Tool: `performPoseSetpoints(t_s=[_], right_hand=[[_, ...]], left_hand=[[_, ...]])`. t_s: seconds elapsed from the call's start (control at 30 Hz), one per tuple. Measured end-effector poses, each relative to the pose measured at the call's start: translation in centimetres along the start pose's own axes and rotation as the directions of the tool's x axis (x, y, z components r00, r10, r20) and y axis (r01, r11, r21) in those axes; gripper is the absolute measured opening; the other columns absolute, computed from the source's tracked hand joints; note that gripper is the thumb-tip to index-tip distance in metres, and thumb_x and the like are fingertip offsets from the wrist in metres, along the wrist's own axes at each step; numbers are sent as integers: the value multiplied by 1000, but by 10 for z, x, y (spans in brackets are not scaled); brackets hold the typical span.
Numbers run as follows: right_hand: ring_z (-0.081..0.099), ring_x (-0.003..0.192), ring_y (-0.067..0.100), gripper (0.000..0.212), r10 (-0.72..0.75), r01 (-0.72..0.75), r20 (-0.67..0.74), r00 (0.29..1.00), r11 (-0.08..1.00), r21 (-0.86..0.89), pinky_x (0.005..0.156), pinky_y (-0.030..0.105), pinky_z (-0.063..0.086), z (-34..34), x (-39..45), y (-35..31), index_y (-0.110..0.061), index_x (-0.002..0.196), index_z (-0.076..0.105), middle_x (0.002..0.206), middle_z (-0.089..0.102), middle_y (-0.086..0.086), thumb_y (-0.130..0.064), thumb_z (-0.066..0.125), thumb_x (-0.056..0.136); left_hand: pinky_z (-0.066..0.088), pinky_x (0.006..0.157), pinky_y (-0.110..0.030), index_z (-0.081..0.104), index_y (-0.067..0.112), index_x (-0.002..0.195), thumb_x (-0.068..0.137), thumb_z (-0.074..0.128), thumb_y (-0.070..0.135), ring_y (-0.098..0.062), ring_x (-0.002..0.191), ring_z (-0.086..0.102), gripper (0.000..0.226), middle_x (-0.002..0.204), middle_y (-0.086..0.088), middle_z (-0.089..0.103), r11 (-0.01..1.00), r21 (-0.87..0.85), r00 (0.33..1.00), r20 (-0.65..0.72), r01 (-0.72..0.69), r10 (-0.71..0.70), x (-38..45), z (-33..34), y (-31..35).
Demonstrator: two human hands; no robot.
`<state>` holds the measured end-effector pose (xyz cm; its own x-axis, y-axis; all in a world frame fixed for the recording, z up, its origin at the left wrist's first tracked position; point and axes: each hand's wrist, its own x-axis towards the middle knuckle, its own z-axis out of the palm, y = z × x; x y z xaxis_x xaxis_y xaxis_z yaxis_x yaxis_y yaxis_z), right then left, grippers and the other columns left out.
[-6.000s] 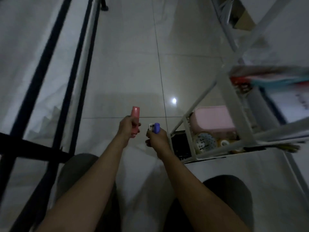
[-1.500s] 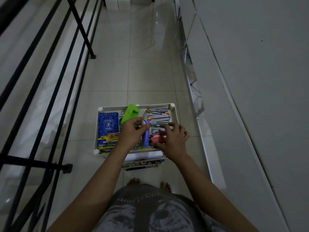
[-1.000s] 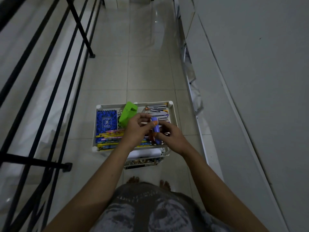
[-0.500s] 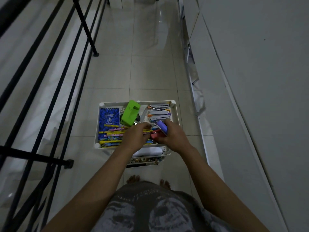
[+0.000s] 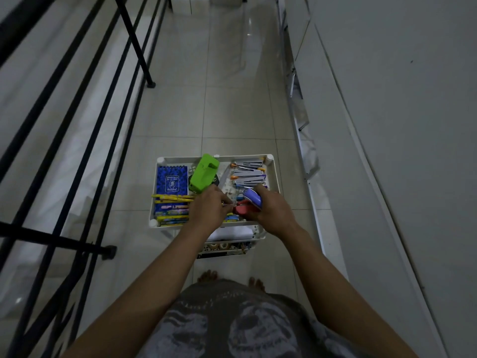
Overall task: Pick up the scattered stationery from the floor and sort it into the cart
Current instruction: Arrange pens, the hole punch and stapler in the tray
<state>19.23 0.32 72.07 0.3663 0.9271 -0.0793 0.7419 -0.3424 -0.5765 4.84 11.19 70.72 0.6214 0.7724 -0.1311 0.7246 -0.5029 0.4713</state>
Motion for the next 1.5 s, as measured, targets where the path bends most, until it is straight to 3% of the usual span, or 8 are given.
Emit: performPoseSetpoints(t_s=[0.43, 0.57, 0.63, 0.7, 0.87, 1.07, 1.3, 1.5], right_hand=[[52, 80, 19, 49, 21, -30, -77, 997, 993, -117, 65, 29, 38, 13, 9, -8, -13, 106, 55, 102, 55, 1, -48, 74, 77], [51, 71, 15, 21, 85, -50, -99, 991, 948, 315, 63, 24, 38, 1, 1, -7, -16, 92, 53, 86, 53, 0, -29, 69, 86], [61, 76, 4, 9, 188, -143, -10, 982, 780, 609, 67, 19, 46, -11, -6, -9, -20, 101, 57, 93, 62, 0, -26, 51, 97], [65, 91, 6, 22, 252, -221, 64, 966, 667, 711, 79, 28, 52, -16, -8, -4, -26, 110, 57, 104, 65, -1, -34, 39, 100], [64, 84, 9, 18, 163, -136, 23, 986, 734, 666, 72, 24, 53, -14, -14, 1, -16, 112, 57, 98, 63, -1, -27, 53, 98], [65, 89, 21, 36, 133, -73, -41, 990, 747, 661, 77, 30, 57, -7, -15, 7, -11, 120, 60, 104, 65, 7, -21, 70, 87], [62, 81, -1, 39, 167, -76, -94, 981, 789, 610, 71, 21, 51, -3, -10, -1, -17, 117, 64, 95, 65, -10, -28, 76, 82], [53, 60, 0, 32, 271, -153, -183, 945, 861, 485, 57, 19, 43, 3, 24, -23, -23, 107, 56, 72, 57, -10, -41, 70, 84]], left_hand=[[48, 80, -31, 75, 23, 99, 80, 75, 29, -18, 100, 59, 20, 110, 0, 57, 996, -80, 999, 24, -45, 47, 1, -4, -12], [47, 80, -31, 66, 21, 106, 77, 76, 25, -17, 103, 54, 31, 112, 0, 53, 982, -175, 997, -5, -73, 73, -1, -4, -7], [45, 80, -29, 63, 22, 106, 76, 77, 24, -16, 105, 53, 33, 112, 1, 54, 969, -206, 990, 5, -135, 139, -1, -5, -3], [46, 84, -32, 63, 21, 110, 73, 80, 27, -16, 106, 53, 41, 114, 0, 57, 959, -226, 982, 39, -172, 185, 0, -2, 0], [50, 83, -42, 66, 17, 113, 72, 80, 26, -23, 98, 59, 44, 107, -2, 64, 958, -194, 976, 9, -213, 218, 5, 13, 3], [48, 78, -36, 67, 14, 112, 78, 76, 26, -22, 95, 58, 37, 104, -3, 62, 954, -172, 968, -98, -247, 233, 2, 21, 3], [52, 75, -34, 65, 15, 118, 77, 78, 26, -19, 89, 61, 44, 109, 0, 61, 944, -289, 987, -75, -158, 142, 3, 19, 2], [38, 59, -11, 63, 12, 107, 77, 75, 12, -1, 61, 52, 32, 101, 1, 54, 896, -395, 973, -184, -201, 137, -3, 2, -2]])
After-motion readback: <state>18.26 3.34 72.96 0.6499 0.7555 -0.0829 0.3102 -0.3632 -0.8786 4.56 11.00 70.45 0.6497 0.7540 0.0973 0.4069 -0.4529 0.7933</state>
